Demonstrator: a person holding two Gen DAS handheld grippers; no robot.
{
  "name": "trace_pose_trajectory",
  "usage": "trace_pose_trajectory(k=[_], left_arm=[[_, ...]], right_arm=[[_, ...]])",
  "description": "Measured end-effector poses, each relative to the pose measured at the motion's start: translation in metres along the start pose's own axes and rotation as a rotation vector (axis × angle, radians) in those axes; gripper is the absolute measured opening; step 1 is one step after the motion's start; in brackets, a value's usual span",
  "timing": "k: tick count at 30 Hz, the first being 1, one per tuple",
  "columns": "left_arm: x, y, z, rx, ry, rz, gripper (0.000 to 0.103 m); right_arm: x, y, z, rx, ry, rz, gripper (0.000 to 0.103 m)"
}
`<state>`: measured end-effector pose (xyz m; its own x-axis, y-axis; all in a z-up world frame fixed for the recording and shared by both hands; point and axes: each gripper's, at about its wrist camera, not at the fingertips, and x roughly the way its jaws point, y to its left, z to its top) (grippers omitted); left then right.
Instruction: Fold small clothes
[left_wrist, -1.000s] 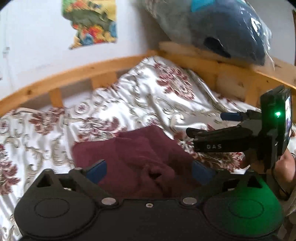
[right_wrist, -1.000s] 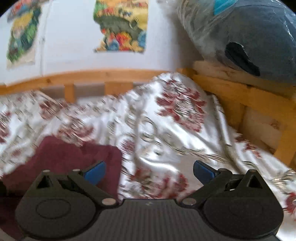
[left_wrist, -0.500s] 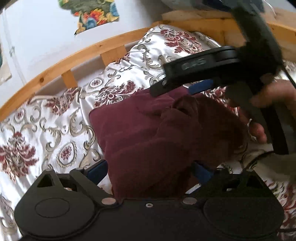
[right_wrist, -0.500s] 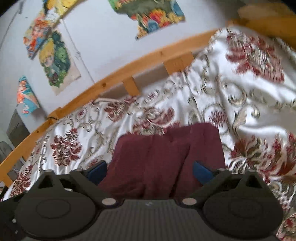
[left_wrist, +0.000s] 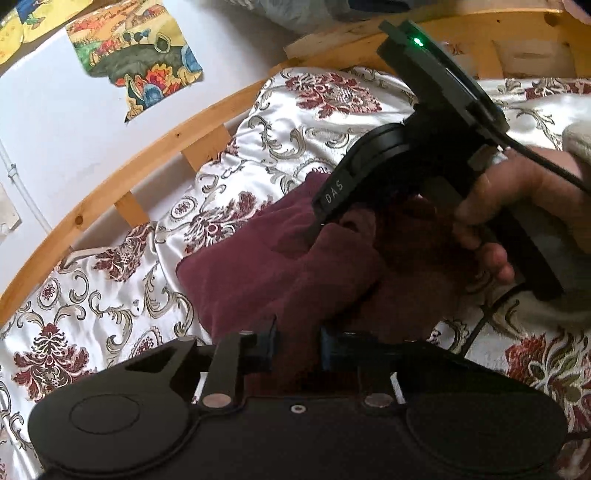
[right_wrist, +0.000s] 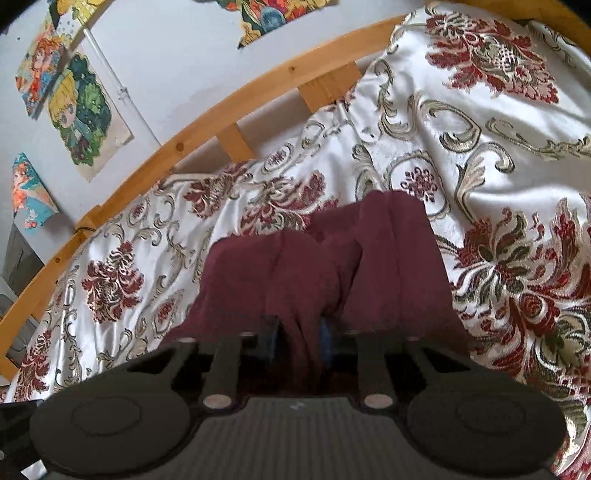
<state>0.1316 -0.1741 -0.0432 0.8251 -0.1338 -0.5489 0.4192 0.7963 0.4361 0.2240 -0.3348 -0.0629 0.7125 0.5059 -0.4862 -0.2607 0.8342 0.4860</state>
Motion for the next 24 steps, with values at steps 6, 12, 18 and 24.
trace_pose_trajectory(k=[6,12,18,24], left_arm=[[-0.004,0.001,0.014,-0.040,-0.036,-0.026,0.019],[-0.004,-0.015,0.032,-0.007,-0.077,-0.082,0.019],[0.003,-0.032,0.030,0.044,-0.064,-0.118,0.019],[0.008,-0.031,0.019,-0.046,-0.053,-0.147,0.023]], right_arm=[[-0.019,0.009,0.017,-0.068,-0.078,-0.014,0.015],[-0.045,0.006,0.036,-0.140,-0.146,-0.087,0.015],[-0.052,-0.017,0.035,-0.085,-0.103,-0.144,0.015],[-0.046,-0.021,0.027,-0.086,-0.051,-0.186,0.015]])
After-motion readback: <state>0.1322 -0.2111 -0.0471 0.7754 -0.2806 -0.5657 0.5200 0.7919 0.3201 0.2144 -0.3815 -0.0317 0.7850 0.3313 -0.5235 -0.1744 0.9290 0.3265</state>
